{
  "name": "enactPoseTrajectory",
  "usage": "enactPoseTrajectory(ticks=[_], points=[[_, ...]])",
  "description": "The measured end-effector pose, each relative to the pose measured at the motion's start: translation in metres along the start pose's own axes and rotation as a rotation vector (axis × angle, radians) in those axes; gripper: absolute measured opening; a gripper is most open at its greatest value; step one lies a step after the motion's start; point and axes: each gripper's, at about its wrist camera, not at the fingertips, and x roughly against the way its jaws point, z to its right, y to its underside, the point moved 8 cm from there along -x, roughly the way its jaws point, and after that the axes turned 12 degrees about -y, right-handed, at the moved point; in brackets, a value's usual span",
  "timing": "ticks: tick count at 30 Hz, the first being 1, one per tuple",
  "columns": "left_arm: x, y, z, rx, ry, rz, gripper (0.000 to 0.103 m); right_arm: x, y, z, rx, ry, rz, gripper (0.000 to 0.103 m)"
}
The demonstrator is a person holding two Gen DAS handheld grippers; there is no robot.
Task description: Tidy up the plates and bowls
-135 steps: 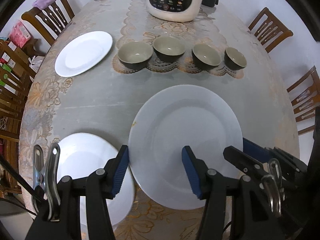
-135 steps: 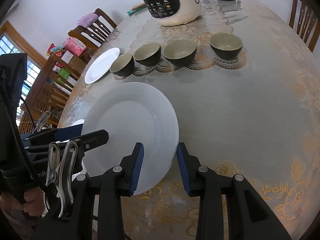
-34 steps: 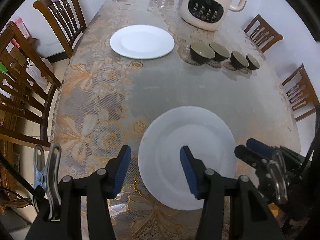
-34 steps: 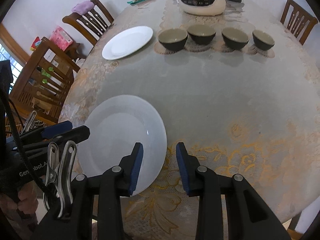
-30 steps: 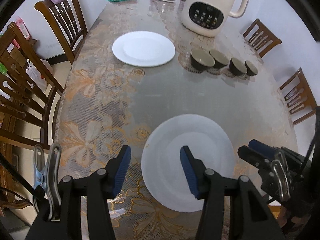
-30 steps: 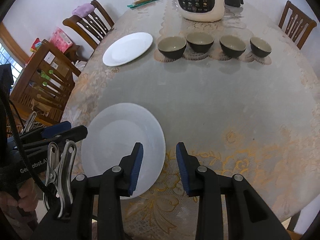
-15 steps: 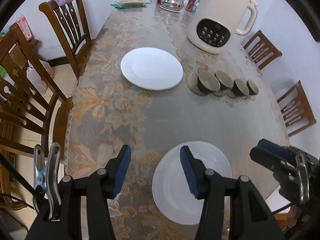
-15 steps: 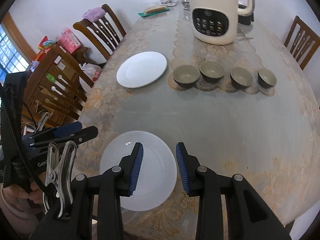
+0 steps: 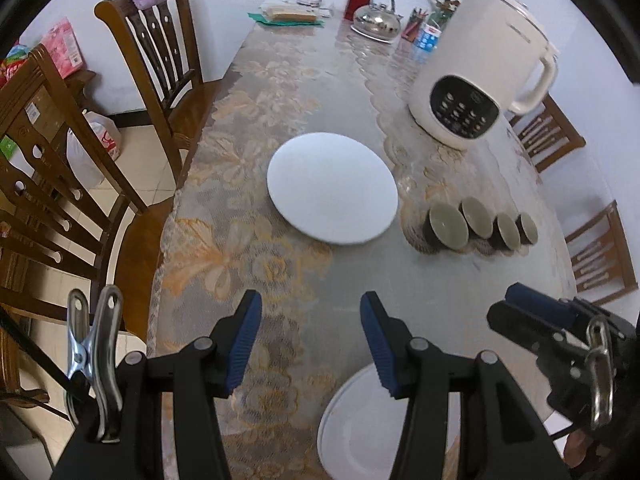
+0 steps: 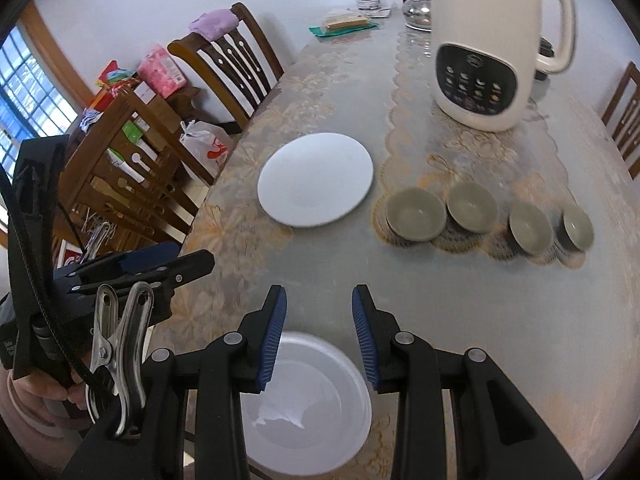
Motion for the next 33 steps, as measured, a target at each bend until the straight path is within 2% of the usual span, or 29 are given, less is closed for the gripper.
enactPoseTrajectory(ticks=[9,20,25,33], points=[[-0.024,-0.03,0.001,0.04,-0.019,-0.026,0.053,-0.023,-0.035,0.011,-0.004,-0.031,-0.018,0.035],[-0.067,-0.058,0.001,0.055,-0.065,-0.085,0.053,-0.063,-0.07,0.044,-0.033,-0.018,-0.073,0.035],[-0.084,-0.067,-0.002,0.081,-0.076,-0.107,0.053,-0.085,-0.075,0.056,-0.07,-0.03,-0.093,0.035],[-0.107,-0.074,-0.005,0.105,-0.082,-0.135,0.053,-0.108,-0.08,0.068,-0.088,0.002,-0.109,0.036]])
